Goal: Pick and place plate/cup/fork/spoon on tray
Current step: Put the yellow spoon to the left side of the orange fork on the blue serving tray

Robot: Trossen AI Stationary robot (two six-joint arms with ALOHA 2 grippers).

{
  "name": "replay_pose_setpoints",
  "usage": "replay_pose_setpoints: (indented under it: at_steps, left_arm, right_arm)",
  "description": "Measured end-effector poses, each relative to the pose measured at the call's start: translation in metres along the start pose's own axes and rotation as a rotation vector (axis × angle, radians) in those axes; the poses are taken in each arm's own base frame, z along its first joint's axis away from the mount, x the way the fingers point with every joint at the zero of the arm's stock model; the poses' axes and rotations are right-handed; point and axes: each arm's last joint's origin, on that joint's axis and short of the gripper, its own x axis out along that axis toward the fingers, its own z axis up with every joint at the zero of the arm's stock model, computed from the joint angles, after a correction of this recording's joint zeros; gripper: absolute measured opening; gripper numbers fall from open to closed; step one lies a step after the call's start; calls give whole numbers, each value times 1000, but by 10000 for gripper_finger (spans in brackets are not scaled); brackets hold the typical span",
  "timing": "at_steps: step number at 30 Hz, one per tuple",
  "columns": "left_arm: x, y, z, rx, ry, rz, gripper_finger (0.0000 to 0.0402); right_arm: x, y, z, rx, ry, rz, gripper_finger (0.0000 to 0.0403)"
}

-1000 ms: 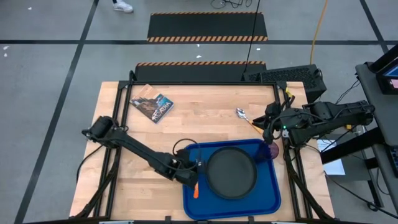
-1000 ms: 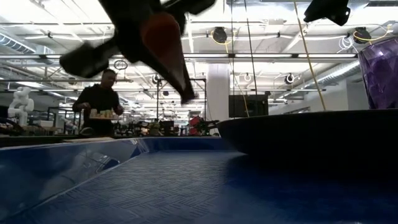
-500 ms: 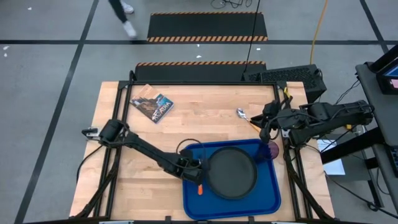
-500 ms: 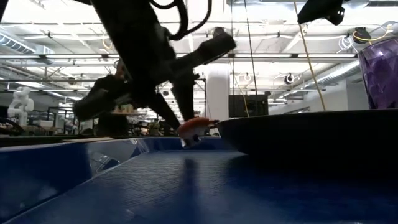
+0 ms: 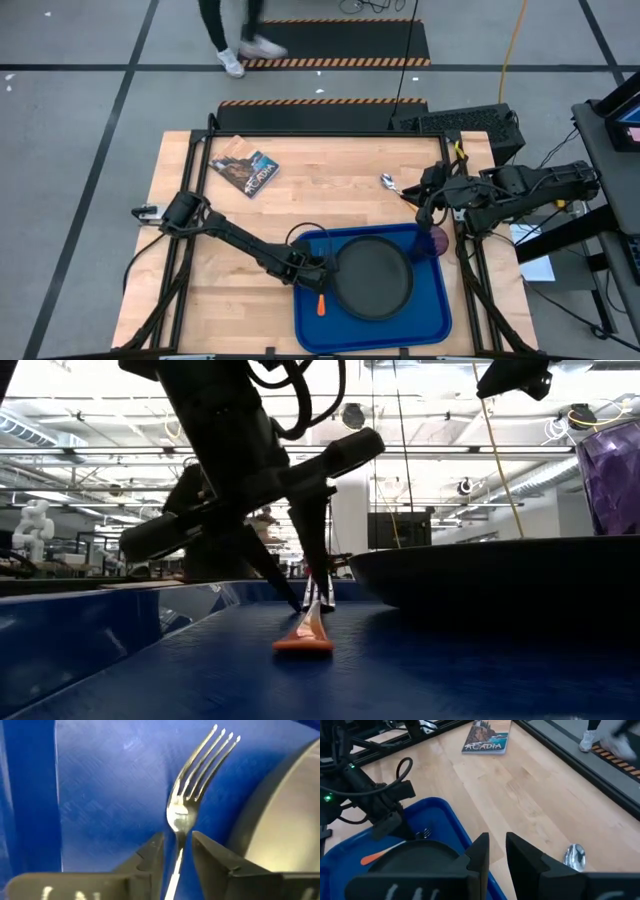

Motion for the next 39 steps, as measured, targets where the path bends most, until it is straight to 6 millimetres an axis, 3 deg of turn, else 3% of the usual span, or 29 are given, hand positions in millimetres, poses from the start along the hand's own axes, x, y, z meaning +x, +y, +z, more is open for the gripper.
replay_pose_setpoints:
  at_steps: [5, 9, 12, 18, 26, 31, 39]
  left_arm:
    - [1, -1, 3, -2, 14, 12, 143]
    - [-6, -4, 5, 2, 45, 23, 153]
    - [-19, -5, 8, 30, 54, 33, 151]
    - [-65, -12, 26, 171, 26, 21, 129]
    - [-112, -27, 59, 347, 2, -71, 104]
    - [-119, -35, 76, 358, -17, -105, 102]
    - [-118, -37, 79, 356, -18, -109, 101]
  right_arm:
    - [0, 0, 0, 21, 1, -2, 57]
    - [1, -2, 0, 52, -7, -34, 57]
    - [2, -4, 1, 85, -15, -58, 57]
    - [11, -10, 1, 134, 37, -114, 57]
    - [57, -29, 3, 255, 327, -161, 57]
    - [91, -57, 5, 289, 496, -192, 69]
    - [138, -106, -4, 286, 724, -268, 148]
